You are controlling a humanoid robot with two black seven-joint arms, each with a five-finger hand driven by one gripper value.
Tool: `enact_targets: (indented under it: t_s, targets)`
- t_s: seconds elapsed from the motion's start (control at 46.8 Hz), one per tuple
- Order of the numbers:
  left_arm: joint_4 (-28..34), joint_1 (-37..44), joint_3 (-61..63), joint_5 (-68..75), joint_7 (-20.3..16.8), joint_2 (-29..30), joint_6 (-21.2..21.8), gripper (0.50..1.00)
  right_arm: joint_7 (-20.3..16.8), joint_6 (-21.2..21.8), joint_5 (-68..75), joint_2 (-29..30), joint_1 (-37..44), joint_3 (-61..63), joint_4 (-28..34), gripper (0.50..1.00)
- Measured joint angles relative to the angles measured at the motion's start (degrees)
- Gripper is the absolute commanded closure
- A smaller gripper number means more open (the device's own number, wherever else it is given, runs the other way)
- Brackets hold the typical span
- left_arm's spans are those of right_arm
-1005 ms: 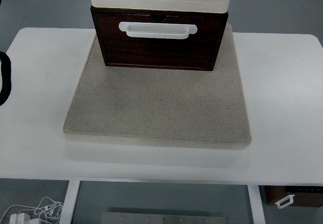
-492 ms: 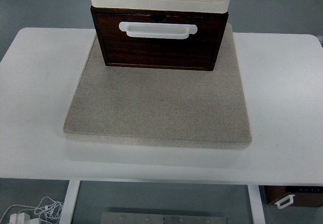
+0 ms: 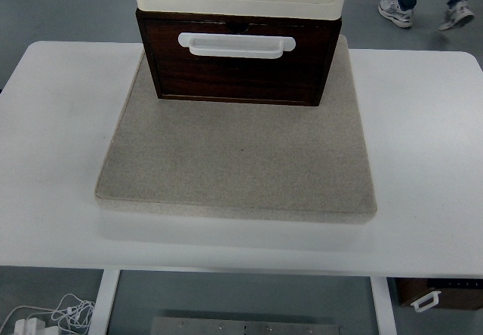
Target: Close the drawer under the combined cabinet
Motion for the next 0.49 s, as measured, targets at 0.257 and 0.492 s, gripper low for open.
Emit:
enact_targets:
  t_s: [0.257,0.492]
  targets:
    - [0.39,4.90,-0.06,-1.85,0.67,-2.65,1.43,0.500,0.00,0.09,0.00,0.00,0.02,-0.03,0.09,0.548]
    - [3.36,6.87,-0.02,-9.13,0.98,-4.80,1.58,0.500,0.01,0.09,0.00,0.00,0.01,0.00,0.06,0.548]
